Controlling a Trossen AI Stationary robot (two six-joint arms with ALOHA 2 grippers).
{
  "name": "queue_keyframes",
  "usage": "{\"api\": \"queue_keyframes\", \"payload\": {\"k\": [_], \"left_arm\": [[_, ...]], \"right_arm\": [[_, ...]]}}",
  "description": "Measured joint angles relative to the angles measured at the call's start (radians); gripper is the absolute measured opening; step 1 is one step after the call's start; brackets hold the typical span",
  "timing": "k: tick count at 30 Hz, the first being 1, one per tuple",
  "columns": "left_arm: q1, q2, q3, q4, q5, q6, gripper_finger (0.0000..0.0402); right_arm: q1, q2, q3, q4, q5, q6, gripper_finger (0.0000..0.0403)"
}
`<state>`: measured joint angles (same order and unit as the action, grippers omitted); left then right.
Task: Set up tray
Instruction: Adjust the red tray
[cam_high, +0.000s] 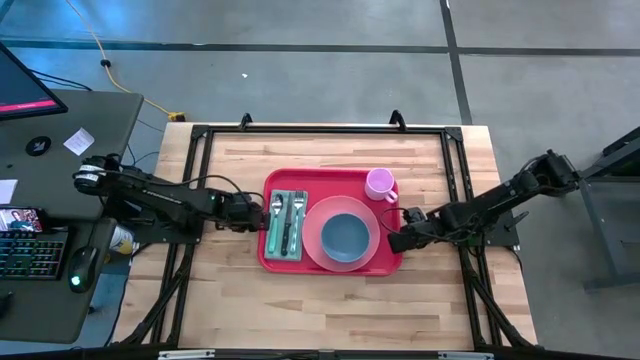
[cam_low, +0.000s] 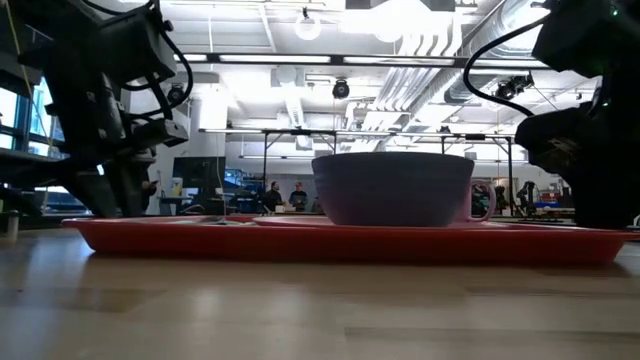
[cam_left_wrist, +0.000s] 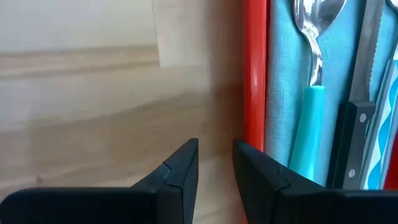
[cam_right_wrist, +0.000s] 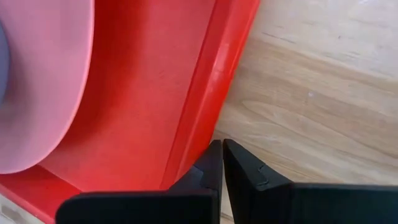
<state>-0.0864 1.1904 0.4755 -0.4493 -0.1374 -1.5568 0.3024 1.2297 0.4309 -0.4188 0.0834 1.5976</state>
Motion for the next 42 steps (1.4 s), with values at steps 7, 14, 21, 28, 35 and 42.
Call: {"api": "queue_keyframes", "payload": {"k": [7, 14, 21, 28, 35, 42], "left_arm": [[0.0, -0.001, 0.0, 0.005, 0.04, 0.005, 0.0136], [-0.001, -0.001, 0.0, 0.004, 0.062, 0.007, 0.0136], [0.001, -0.001, 0.001, -0.003, 0.063, 0.023, 0.0136], [0.001, -0.002, 0.005, -0.036, 0.058, 0.042, 0.0136], [0.002, -0.002, 0.005, -0.048, 0.026, 0.042, 0.0136], [0.001, -0.002, 0.004, -0.048, 0.024, 0.042, 0.0136]], "right_arm": [[-0.028, 0.0, 0.0, -0.011, 0.011, -0.029, 0.0001], [-0.06, 0.0, -0.001, -0.017, 0.04, -0.039, 0.0001], [-0.066, 0.0, -0.002, -0.01, 0.033, -0.039, 0.0001], [-0.065, 0.001, -0.002, 0.005, 0.024, -0.047, 0.0002], [-0.065, 0.001, -0.002, 0.026, 0.02, -0.047, 0.0002], [-0.065, 0.001, -0.002, 0.027, 0.012, -0.047, 0.0001]]}}
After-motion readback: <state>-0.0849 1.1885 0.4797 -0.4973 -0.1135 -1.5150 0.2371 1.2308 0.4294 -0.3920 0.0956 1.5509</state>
